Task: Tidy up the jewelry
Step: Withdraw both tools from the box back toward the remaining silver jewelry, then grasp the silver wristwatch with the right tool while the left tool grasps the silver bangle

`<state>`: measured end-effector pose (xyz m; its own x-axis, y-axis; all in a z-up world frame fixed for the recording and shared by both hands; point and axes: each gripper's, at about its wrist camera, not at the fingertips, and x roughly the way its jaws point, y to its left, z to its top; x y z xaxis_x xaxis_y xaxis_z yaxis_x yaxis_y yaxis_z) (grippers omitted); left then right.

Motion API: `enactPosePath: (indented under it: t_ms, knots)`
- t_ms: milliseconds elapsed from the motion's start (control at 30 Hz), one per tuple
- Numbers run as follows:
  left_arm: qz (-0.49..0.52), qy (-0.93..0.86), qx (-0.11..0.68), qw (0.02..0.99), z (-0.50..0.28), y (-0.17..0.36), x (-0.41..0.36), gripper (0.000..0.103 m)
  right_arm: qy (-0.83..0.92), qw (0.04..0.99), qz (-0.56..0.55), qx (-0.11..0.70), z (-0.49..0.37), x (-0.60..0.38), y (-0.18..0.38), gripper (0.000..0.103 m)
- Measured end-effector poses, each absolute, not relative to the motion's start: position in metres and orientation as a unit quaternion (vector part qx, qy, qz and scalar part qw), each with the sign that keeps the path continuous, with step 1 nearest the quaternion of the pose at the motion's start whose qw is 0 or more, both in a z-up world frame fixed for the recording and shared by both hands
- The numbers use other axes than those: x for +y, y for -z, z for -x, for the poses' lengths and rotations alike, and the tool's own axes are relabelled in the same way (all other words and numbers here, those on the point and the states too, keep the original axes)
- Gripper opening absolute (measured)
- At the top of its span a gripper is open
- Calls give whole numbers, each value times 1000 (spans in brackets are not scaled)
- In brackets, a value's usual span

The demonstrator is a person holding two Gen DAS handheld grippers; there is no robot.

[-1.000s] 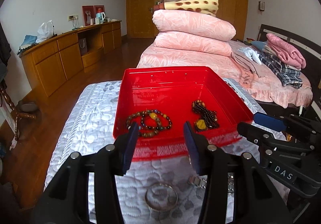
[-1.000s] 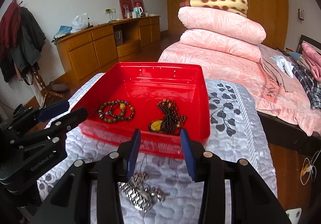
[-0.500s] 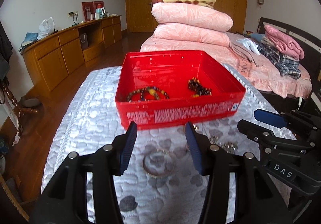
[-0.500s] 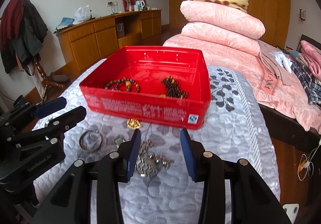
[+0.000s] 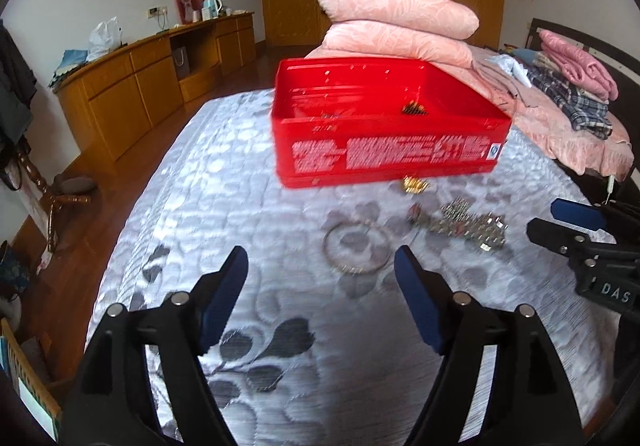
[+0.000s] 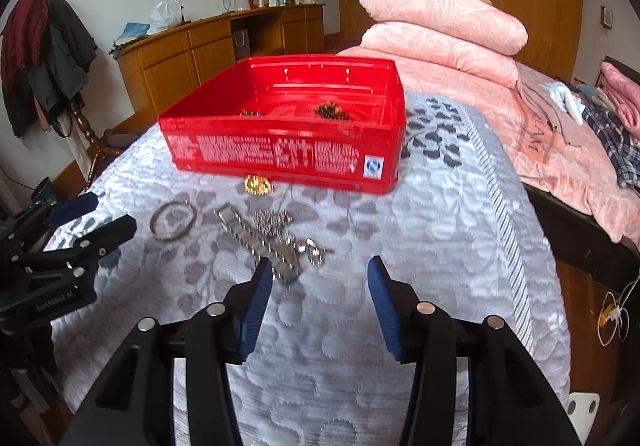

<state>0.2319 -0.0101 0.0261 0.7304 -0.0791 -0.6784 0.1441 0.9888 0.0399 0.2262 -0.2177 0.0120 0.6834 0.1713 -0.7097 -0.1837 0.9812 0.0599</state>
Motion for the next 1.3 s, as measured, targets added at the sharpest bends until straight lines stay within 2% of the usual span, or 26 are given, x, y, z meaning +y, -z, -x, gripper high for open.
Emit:
enactPosePath:
  t_ms: [167, 667, 1033, 1300]
  knots:
    - [-51, 57, 364, 928, -225, -20, -3, 85, -118, 913, 19, 389, -224, -216, -4, 49]
    - [-39, 65, 381, 922, -230, -11, 0, 89, -163, 902, 33, 400, -240, -198, 1, 48]
    - [-20, 66, 399, 914, -236, -6, 5, 89, -173, 892, 30, 416, -249, -194, 6, 26]
    - [-17, 66, 397, 915, -235, -6, 6, 89, -210, 881, 25, 423, -237, -183, 6, 25]
